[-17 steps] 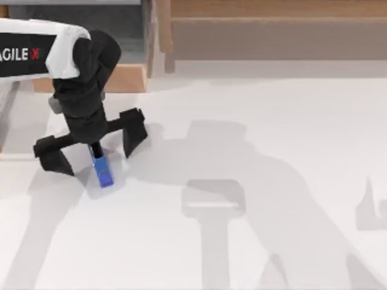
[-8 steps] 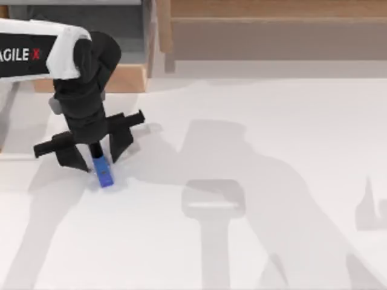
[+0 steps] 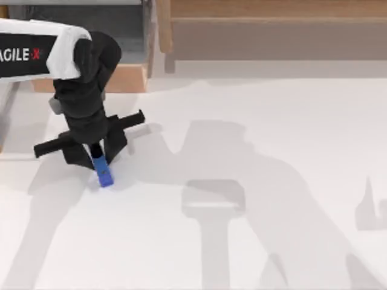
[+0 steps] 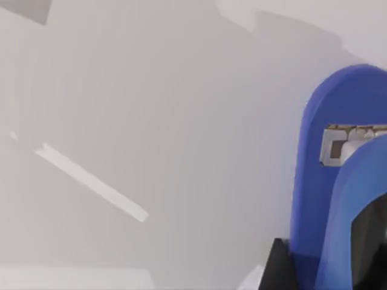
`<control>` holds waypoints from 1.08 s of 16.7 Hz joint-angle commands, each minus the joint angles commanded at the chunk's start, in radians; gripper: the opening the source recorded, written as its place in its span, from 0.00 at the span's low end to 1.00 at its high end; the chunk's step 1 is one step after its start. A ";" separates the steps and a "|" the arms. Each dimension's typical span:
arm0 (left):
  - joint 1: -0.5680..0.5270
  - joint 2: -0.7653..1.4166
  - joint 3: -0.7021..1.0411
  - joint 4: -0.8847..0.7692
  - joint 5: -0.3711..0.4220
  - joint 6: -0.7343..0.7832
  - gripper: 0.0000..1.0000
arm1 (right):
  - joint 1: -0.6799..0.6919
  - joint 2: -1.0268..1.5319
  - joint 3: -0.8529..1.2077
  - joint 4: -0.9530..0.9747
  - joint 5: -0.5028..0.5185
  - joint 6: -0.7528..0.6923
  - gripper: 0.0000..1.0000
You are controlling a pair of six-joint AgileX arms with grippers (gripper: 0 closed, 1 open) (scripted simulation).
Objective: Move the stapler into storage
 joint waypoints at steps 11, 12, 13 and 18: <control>0.001 -0.041 0.053 -0.090 0.001 -0.002 0.00 | 0.000 0.000 0.000 0.000 0.000 0.000 1.00; 0.001 -0.045 0.058 -0.100 0.001 -0.001 0.00 | 0.000 0.000 0.000 0.000 0.000 0.000 1.00; 0.001 -0.046 0.059 -0.102 0.001 -0.001 0.00 | 0.000 0.000 0.000 0.000 0.000 0.000 1.00; 0.017 -0.045 0.082 -0.109 -0.006 0.030 0.00 | 0.000 0.000 0.000 0.000 0.000 0.000 1.00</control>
